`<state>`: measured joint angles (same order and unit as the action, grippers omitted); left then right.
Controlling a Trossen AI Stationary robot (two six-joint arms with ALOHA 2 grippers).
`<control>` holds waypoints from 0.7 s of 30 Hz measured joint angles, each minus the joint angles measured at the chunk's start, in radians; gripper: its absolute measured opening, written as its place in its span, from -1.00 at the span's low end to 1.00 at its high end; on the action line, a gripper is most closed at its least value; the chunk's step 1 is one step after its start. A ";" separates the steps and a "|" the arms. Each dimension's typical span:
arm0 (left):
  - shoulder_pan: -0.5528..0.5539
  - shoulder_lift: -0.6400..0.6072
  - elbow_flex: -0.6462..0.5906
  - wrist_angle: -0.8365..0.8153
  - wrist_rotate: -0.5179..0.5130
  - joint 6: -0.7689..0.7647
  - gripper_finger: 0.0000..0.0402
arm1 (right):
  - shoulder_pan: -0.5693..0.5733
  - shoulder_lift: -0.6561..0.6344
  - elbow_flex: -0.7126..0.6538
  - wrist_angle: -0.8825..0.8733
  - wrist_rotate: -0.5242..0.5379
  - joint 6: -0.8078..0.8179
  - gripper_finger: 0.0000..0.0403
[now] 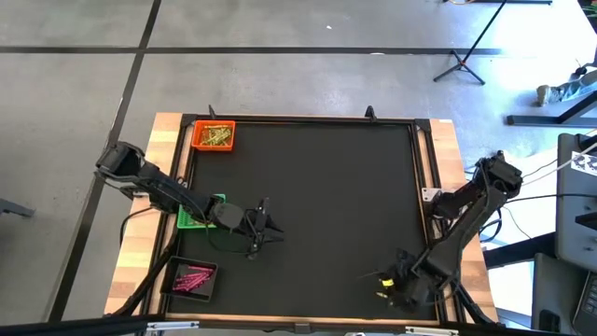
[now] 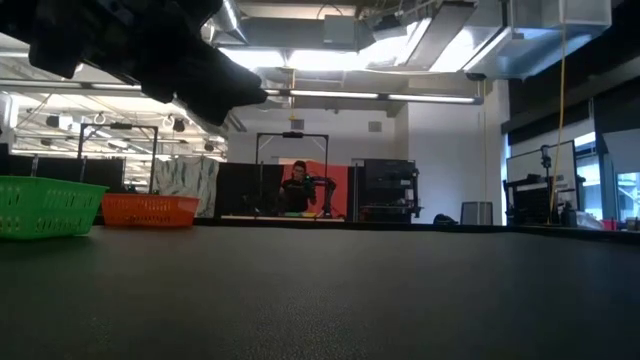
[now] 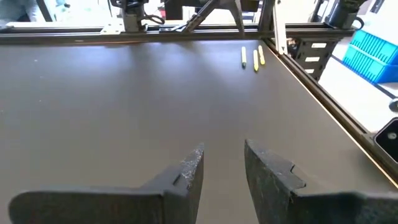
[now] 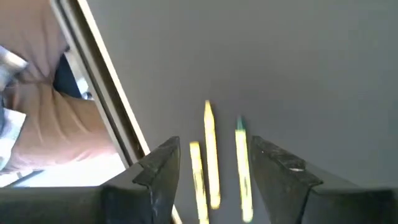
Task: Sort crayons
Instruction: Put the green crayon into the orange bin
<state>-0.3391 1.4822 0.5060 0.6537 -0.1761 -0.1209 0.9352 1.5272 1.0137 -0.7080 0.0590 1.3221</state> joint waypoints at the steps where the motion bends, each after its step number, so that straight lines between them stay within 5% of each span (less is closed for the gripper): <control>1: 0.000 0.000 0.000 0.000 0.000 0.000 -0.50 | 0.016 0.000 -0.011 0.003 -0.015 0.041 -0.04; 12: 0.000 0.000 0.000 -0.011 0.002 0.023 -0.50 | 0.153 0.003 -0.101 0.027 -0.052 0.265 -0.04; 21: 0.000 0.000 0.000 -0.011 -0.015 0.026 -0.50 | 0.165 0.086 -0.120 0.074 -0.078 0.274 -0.04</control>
<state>-0.3389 1.4818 0.5064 0.6422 -0.1907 -0.0944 1.1000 1.6135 0.8932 -0.6343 -0.0192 1.5956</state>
